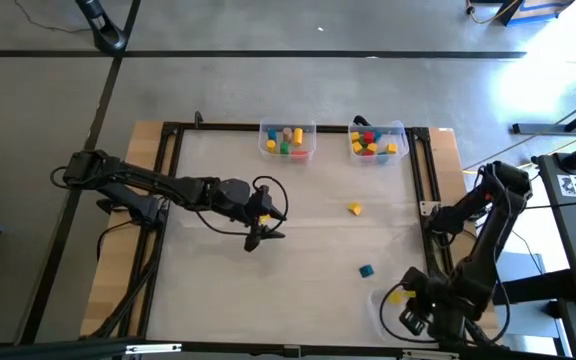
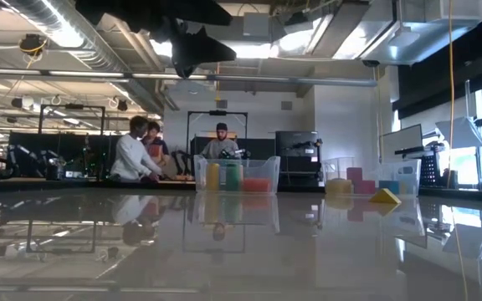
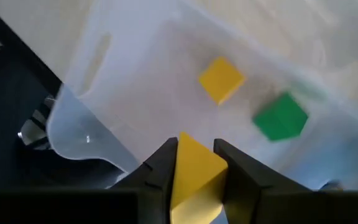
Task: Sort blocks by size
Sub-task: Put the yellow block into the bottom transparent bin, then put the blue triangle block into the bottom transparent bin
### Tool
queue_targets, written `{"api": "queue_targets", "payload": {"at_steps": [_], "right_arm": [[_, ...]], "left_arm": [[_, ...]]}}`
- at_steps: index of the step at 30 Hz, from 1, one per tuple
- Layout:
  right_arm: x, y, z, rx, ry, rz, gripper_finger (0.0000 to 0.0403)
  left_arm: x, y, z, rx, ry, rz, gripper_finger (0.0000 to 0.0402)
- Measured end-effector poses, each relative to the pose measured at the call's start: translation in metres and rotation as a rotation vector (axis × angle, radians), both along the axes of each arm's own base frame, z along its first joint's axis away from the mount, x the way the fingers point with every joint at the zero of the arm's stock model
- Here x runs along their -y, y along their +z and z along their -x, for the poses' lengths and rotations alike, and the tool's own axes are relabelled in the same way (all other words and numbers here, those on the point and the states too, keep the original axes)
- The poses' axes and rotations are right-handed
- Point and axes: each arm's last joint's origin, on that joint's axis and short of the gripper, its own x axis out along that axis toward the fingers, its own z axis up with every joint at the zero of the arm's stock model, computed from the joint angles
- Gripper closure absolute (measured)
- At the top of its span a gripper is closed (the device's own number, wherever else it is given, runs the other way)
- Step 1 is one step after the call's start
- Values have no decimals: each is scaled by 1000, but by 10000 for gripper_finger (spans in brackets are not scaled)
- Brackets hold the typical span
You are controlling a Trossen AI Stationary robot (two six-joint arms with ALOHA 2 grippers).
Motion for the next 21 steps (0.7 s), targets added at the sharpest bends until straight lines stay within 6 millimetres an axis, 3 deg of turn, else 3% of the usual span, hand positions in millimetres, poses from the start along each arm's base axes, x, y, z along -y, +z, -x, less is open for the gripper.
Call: {"api": "queue_targets", "payload": {"at_steps": [5,12,17,21], "right_arm": [[0,-10,7,-67,-44,-23,288],[8,-4,3,-96,-65,-44,198],[24,8,-9,-166,-34,-120,141],[42,19,-27,-73,48,-146,131]], "left_arm": [[0,-1,0,-8,0,-1,163],[0,-1,0,-4,-12,-25,163],[0,-1,0,3,-21,-44,163],[0,-1,0,-1,-23,-48,163]]}}
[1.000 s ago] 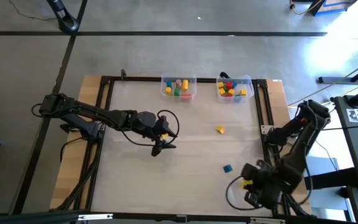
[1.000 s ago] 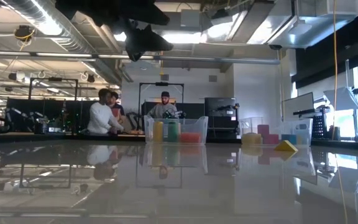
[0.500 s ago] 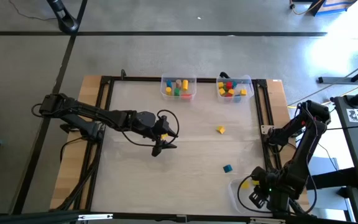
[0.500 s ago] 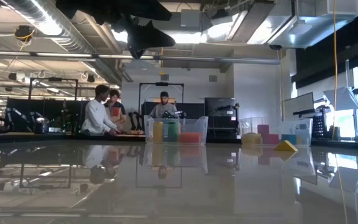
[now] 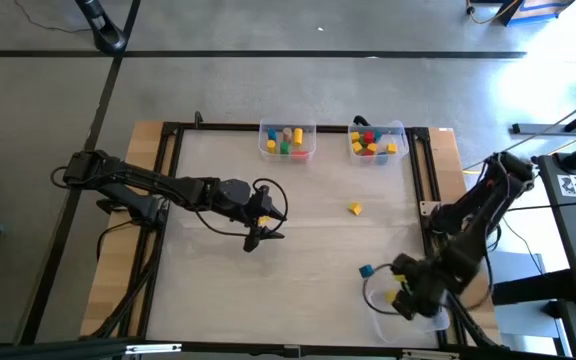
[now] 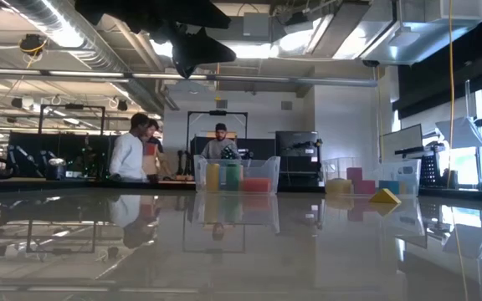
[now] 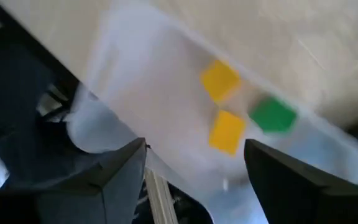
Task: Sort blocks by size
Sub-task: Put the blue triangle block into the bottom transparent bin
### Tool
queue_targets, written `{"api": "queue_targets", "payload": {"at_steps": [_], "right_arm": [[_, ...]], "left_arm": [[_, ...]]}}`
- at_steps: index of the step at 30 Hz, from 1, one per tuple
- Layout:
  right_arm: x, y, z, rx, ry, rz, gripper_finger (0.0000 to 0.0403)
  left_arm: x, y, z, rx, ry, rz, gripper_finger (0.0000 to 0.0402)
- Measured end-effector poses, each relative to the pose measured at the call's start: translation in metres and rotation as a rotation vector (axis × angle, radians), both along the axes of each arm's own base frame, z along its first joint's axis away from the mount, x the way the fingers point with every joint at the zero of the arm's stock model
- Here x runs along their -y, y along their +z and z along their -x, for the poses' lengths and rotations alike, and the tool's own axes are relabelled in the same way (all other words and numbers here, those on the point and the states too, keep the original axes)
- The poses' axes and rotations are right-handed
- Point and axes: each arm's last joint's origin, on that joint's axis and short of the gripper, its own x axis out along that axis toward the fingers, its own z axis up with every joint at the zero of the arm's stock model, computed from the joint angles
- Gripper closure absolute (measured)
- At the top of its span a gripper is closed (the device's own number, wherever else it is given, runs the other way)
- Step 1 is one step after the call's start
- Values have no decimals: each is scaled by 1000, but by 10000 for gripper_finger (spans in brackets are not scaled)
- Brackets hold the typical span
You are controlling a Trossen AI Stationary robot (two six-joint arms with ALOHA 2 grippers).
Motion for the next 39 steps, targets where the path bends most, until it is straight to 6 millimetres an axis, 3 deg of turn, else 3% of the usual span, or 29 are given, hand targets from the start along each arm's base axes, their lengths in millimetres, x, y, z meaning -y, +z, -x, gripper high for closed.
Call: {"api": "queue_targets", "payload": {"at_steps": [7,16,27,39], "right_arm": [[36,4,-43,291,209,196,149],[65,-33,-90,210,612,311,181],[59,-88,-116,80,867,178,191],[51,-117,-118,-37,907,187,191]], "left_arm": [[0,-4,2,-23,-8,-14,163],[0,-5,2,-32,4,7,163],[0,-5,2,-34,7,11,163],[0,-5,2,-31,9,15,163]]}}
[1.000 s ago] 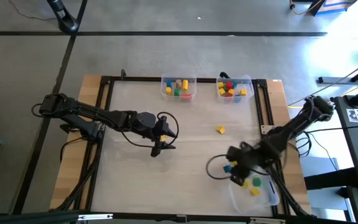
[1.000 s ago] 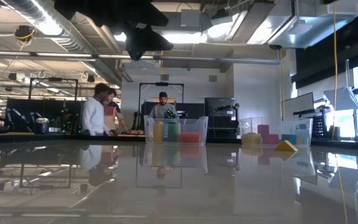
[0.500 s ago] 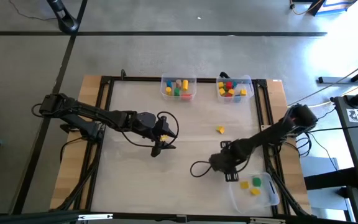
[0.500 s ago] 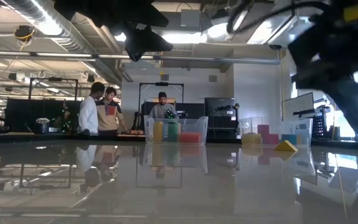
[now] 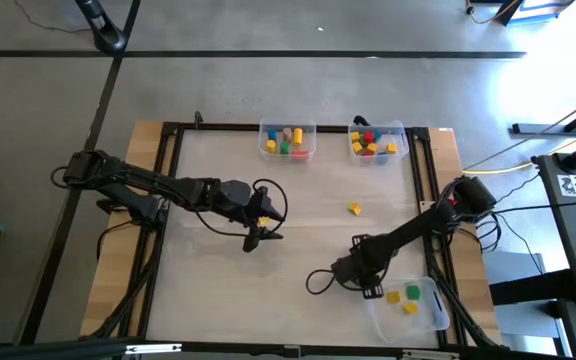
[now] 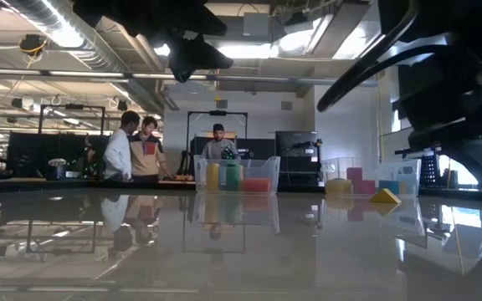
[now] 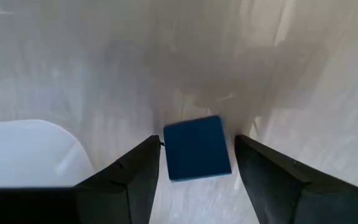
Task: Sort blocks by size
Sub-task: Put the blue triangle block into the bottom transparent bin
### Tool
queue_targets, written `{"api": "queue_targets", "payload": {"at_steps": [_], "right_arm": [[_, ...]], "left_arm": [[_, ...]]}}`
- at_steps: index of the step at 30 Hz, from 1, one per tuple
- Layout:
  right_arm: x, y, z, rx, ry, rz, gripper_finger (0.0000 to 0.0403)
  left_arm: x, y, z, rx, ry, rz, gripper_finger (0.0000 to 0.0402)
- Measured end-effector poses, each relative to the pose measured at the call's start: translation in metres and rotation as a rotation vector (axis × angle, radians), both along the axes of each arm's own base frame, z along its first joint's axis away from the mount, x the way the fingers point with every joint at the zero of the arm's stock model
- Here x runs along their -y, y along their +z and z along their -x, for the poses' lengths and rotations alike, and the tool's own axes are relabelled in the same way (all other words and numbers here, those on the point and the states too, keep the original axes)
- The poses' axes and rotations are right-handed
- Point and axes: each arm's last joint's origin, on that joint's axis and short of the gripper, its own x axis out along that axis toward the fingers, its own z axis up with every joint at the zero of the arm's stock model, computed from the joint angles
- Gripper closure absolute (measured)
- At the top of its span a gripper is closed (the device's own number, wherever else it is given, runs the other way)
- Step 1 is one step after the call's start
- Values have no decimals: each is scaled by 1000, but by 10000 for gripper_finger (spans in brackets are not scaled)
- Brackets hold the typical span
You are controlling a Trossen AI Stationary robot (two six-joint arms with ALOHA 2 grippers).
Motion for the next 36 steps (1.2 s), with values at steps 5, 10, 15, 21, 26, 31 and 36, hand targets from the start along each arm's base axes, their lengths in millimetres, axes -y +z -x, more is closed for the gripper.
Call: {"api": "queue_targets", "payload": {"at_steps": [5,10,15,21,26,31,36], "right_arm": [[1,-1,1,-8,8,12,201],[1,-2,1,-12,18,20,259],[1,-1,1,-17,19,29,276],[-1,17,-7,1,-4,85,270],[-4,52,-14,57,-38,107,272],[-8,89,-14,110,-138,63,271],[-24,122,3,155,-215,-20,268]], "left_arm": [[0,0,0,-1,-3,-7,163],[0,0,0,-2,-3,-5,163],[0,0,0,-2,-2,-4,163],[0,0,0,-3,1,2,163],[0,0,0,-3,1,2,163],[0,0,0,-3,1,2,163],[0,0,0,-4,1,2,163]]}}
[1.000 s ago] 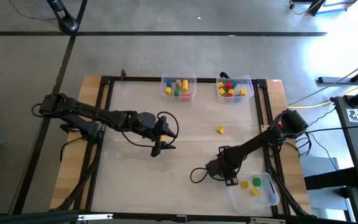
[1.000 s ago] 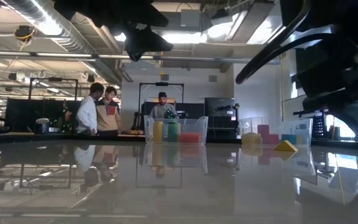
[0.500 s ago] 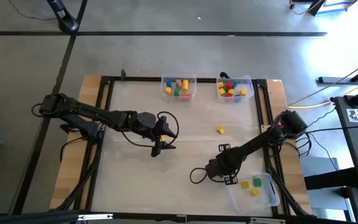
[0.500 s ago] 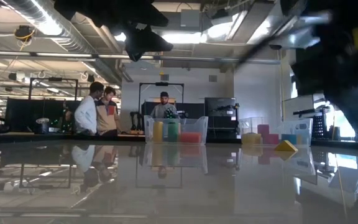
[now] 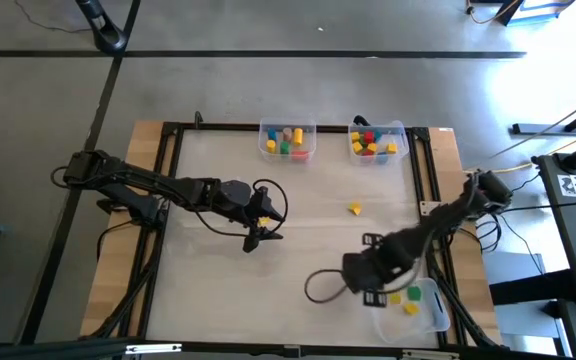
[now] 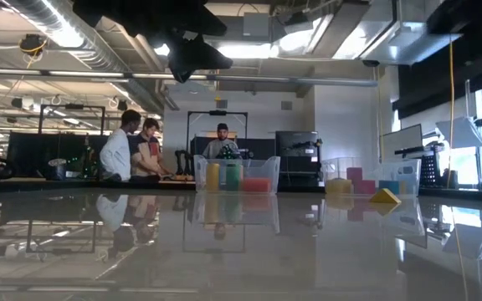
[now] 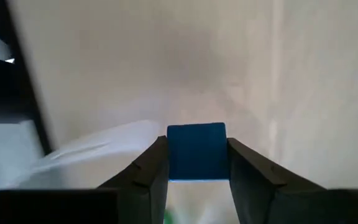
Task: Sort blocks by size
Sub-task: Put the blue triangle block into the bottom transparent bin, then put the yellow triangle block into the bottom transparent bin
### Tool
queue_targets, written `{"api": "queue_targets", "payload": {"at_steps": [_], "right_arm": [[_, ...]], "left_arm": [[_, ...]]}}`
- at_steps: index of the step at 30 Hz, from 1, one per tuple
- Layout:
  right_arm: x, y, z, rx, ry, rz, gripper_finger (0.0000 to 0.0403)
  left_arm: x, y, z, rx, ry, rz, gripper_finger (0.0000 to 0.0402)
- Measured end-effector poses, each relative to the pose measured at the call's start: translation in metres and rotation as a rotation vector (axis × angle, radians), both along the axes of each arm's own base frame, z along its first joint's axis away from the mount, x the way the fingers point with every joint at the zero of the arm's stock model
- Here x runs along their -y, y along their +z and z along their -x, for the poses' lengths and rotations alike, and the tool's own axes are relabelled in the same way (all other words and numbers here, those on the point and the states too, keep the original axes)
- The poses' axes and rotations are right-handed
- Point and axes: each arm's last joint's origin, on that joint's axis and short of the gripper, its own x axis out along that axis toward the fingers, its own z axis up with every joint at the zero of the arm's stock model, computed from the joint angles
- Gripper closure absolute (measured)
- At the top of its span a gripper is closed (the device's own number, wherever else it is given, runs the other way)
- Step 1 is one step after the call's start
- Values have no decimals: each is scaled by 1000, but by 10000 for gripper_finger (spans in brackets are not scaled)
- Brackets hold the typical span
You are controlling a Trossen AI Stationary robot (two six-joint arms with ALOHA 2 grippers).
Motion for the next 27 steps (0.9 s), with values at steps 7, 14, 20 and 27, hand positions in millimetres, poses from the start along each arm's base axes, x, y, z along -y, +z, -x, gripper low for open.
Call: {"api": "queue_targets", "payload": {"at_steps": [7,14,20,27], "right_arm": [[-34,11,37,-9,-127,-42,266],[-62,-20,79,-126,-268,-14,265],[-62,-26,84,-148,-353,1,224],[-41,-25,66,-218,-379,-1,125]], "left_arm": [[0,0,0,-2,4,9,163],[0,0,0,-1,7,12,163],[-1,0,0,-2,18,16,163],[0,0,0,-4,23,27,163]]}}
